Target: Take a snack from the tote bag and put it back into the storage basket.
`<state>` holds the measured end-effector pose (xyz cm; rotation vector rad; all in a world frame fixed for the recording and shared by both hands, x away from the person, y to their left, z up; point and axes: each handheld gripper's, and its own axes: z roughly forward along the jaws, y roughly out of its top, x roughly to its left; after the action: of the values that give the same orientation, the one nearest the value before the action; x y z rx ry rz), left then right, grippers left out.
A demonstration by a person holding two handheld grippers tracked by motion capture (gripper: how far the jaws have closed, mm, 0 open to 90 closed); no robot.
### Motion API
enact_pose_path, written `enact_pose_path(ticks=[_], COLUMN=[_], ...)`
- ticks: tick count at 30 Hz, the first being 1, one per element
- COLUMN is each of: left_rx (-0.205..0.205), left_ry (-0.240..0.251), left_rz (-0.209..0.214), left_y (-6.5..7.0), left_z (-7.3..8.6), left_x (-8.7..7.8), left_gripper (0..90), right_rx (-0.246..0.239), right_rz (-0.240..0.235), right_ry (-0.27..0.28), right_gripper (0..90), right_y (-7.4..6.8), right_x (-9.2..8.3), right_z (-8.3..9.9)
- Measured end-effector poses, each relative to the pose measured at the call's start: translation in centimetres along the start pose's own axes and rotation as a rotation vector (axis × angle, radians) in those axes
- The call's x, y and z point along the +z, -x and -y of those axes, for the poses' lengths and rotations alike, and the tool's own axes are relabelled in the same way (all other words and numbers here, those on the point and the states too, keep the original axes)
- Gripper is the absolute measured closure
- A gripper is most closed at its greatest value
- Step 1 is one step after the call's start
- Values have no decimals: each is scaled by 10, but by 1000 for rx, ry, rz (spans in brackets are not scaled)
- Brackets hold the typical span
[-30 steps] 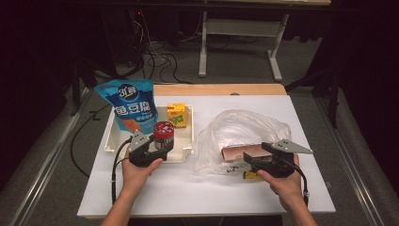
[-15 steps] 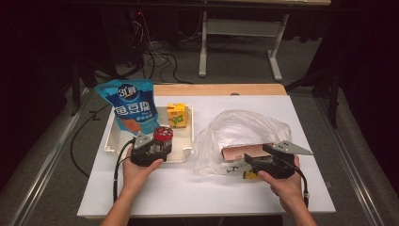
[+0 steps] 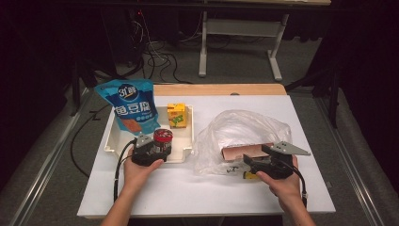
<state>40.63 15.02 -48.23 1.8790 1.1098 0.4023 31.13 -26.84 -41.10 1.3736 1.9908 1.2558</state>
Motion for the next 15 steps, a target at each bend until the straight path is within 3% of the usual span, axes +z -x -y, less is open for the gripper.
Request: enact_pose_path(ticks=[4,10,15], left_rx=[-14,-19,-5], left_ry=[-11,-37,-59], left_rz=[5,-18,-23], left_y=[-1,2,2], left_z=[0,0,1], left_x=[0,-1,-1], left_gripper=[263,262,261], right_rx=[-3,-9,-18], right_rz=[0,3,4], right_ry=[-4,-13,-14], right_gripper=[162,163,163], right_y=[-1,-2,-2], right_x=[2,2,3], right_z=[1,2,4])
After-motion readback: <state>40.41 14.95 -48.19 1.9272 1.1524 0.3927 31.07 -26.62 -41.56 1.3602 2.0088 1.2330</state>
